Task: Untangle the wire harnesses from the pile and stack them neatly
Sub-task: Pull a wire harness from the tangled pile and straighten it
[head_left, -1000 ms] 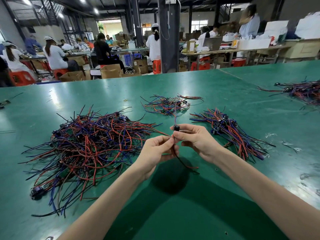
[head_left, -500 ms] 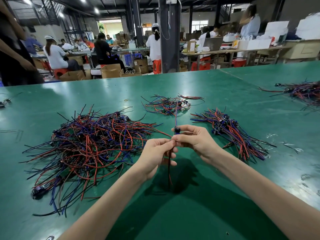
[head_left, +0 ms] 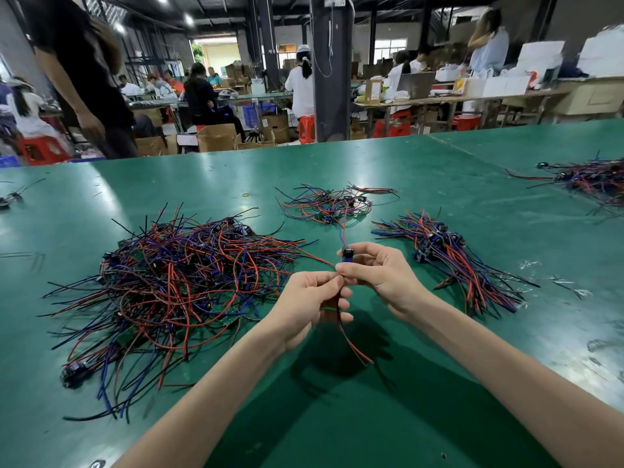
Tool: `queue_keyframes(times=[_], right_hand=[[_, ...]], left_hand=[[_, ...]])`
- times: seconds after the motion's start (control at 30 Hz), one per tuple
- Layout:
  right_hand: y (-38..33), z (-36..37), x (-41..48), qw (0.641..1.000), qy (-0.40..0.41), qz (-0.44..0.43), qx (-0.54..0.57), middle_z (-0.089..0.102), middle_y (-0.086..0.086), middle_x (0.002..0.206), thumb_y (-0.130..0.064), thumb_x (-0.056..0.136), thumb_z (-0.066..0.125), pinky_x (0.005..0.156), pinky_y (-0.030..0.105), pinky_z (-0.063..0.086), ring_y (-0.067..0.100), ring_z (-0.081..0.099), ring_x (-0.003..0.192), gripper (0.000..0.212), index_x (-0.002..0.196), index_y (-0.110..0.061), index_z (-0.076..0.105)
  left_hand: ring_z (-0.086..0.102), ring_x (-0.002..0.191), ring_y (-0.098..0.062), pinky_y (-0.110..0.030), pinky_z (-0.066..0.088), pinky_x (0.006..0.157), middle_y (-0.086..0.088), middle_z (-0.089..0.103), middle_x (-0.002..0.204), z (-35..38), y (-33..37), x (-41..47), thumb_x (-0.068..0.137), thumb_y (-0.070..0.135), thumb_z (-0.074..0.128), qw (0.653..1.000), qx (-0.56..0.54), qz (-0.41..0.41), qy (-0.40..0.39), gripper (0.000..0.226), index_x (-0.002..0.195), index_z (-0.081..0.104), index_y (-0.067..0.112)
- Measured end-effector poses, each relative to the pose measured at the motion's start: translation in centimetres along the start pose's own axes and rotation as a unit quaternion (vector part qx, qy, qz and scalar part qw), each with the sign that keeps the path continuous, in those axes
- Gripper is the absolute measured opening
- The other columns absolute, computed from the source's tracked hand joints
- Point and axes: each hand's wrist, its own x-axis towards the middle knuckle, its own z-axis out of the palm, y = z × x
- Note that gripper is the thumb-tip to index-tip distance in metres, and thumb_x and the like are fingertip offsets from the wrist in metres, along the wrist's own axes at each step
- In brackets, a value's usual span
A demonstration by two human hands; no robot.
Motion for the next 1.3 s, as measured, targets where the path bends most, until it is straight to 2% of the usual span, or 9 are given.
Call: queue_keyframes(times=[0.17,0.4,0.6,0.7,0.97,1.07,1.2,1.3], right_hand=[[0.2,-0.4,0.3,0.998,0.015,-0.020,-0.065,0.062,0.006,0.070,0.009,0.074,0.071,0.060,0.014,0.048,0.006,0.060,0.055,0.024,0.084,-0.013,0.065],[0.8,-0.5,0.5,0.985,-0.023,-0.065,-0.159,0.065,-0.006,0.074,0.003,0.079,0.071,0.068,0.013,0.047,-0.001,0.059,0.064,0.028,0.086,-0.022,0.060],[1.1,-0.9,0.7,0.982,-0.064,-0.051,-0.169,0.066,-0.001,0.073,0.002,0.085,0.064,0.075,0.030,0.047,0.019,0.059,0.072,0.026,0.091,-0.021,0.052],[1.3,-1.0,0.7,0.982,-0.071,-0.049,-0.166,0.068,-0.002,0.069,0.003,0.086,0.062,0.074,0.031,0.050,0.020,0.060,0.070,0.027,0.092,-0.020,0.050],[1.7,-1.2,0.9,0.977,-0.042,-0.067,-0.197,0.072,0.000,0.070,-0.006,0.082,0.070,0.082,0.045,0.051,0.021,0.066,0.072,0.028,0.091,-0.027,0.055],[1.7,-1.3,0.9,0.976,-0.037,-0.069,-0.203,0.073,0.001,0.072,-0.009,0.080,0.071,0.081,0.047,0.051,0.022,0.067,0.073,0.026,0.092,-0.028,0.056],[1.3,-1.2,0.9,0.977,-0.026,-0.075,-0.200,0.071,-0.002,0.066,-0.007,0.079,0.074,0.072,0.039,0.048,0.014,0.061,0.064,0.028,0.091,-0.026,0.057],[1.2,-1.0,0.7,0.974,-0.020,-0.088,-0.206,0.068,0.004,0.069,-0.007,0.078,0.075,0.068,0.037,0.045,0.018,0.055,0.064,0.029,0.090,-0.026,0.057]], left_hand=[[0.057,0.051,-0.007,-0.021,0.053,0.050,0.000,0.061,0.061,0.0,-0.4,0.1,0.095,0.006,0.049,0.999,-0.022,-0.026,-0.015,0.017,0.097,0.064,-0.003],[0.058,0.049,-0.009,-0.020,0.052,0.049,-0.004,0.064,0.061,-0.5,-0.7,0.4,0.092,0.006,0.055,0.999,-0.015,-0.049,-0.006,0.014,0.087,0.065,-0.003],[0.057,0.046,-0.008,-0.018,0.051,0.046,-0.004,0.064,0.059,-0.3,-0.8,0.7,0.092,0.004,0.055,0.998,-0.005,-0.058,0.011,0.015,0.084,0.066,-0.001],[0.057,0.045,-0.008,-0.018,0.050,0.045,-0.004,0.065,0.058,-0.2,-0.9,0.7,0.091,0.004,0.056,0.998,0.000,-0.064,0.023,0.015,0.082,0.067,0.000],[0.050,0.038,-0.005,-0.016,0.044,0.038,-0.001,0.060,0.051,-0.2,-1.0,0.8,0.090,0.010,0.062,0.994,0.035,-0.074,0.065,0.015,0.081,0.061,-0.002],[0.050,0.037,-0.005,-0.017,0.045,0.038,-0.002,0.059,0.050,0.1,-1.0,0.7,0.090,0.010,0.062,0.994,0.039,-0.067,0.080,0.015,0.080,0.060,-0.002],[0.049,0.038,-0.006,-0.017,0.045,0.039,-0.002,0.058,0.050,0.2,-0.8,0.7,0.089,0.008,0.063,0.994,0.013,-0.062,0.092,0.017,0.075,0.061,-0.001],[0.049,0.038,-0.006,-0.017,0.045,0.039,-0.003,0.058,0.050,0.2,-0.8,0.7,0.089,0.006,0.062,0.993,-0.009,-0.071,0.095,0.014,0.078,0.061,-0.003]])
